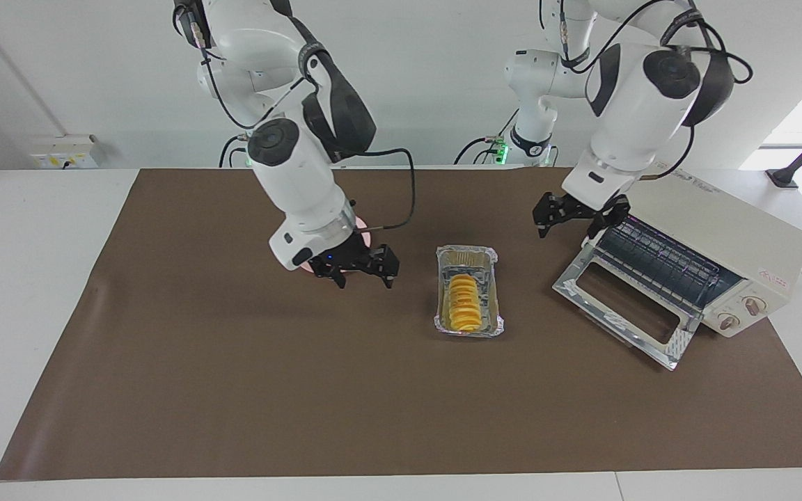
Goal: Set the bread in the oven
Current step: 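Grasp the foil tray with the left gripper while the right gripper withdraws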
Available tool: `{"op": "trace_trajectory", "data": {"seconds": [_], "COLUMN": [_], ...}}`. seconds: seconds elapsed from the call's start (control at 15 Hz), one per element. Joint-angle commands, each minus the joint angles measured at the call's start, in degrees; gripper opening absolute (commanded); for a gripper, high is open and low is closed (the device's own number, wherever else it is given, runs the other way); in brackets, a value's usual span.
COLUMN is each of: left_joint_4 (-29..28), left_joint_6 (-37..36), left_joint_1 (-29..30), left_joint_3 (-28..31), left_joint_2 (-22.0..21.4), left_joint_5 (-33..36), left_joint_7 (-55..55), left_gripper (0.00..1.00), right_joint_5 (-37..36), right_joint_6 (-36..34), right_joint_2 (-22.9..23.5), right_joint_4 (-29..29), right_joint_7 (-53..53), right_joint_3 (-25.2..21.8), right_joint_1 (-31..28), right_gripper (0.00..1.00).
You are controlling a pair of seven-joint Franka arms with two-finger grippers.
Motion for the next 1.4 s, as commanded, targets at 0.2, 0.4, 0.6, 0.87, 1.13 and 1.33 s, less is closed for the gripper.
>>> {"op": "trace_trajectory", "data": {"seconds": [0.2, 0.4, 0.6, 0.87, 1.13, 1.33], "left_joint_4": [-0.7, -3.0, -2.7, -2.9, -3.7, -4.0], "left_joint_6": [10.2, 15.4, 17.3, 17.7, 17.6, 17.0], "left_joint_1": [-10.6, -13.8, -16.9, -18.6, -18.5, -18.6], "left_joint_3": [0.9, 0.9, 1.1, 1.1, 1.1, 1.1], "left_joint_2": [8.0, 10.8, 14.2, 16.5, 17.0, 16.9], "left_joint_5": [-0.6, -0.6, -0.4, -0.4, -0.3, -0.3], "left_joint_7": [-7.6, -9.2, -14.3, -17.0, -18.0, -20.9], "left_gripper": [1.00, 1.00, 1.00, 0.91, 0.58, 0.00], "right_joint_5": [-2.9, -9.3, -13.5, -15.6, -15.6, -15.5], "right_joint_6": [-9.1, -12.5, -17.1, -20.8, -21.1, -21.1], "right_joint_2": [-6.8, -8.3, -10.7, -15.0, -23.8, -27.9], "right_joint_4": [-5.3, -5.2, -5.4, -6.8, -14.9, -18.6], "right_joint_7": [-15.6, -26.0, -31.5, -32.6, -32.1, -31.3], "right_joint_3": [0.6, 0.6, 0.6, 0.6, 0.7, 0.7], "right_joint_1": [-12.1, -16.5, -18.3, -18.5, -19.2, -19.2], "right_gripper": [1.00, 1.00, 1.00, 1.00, 1.00, 1.00]}}
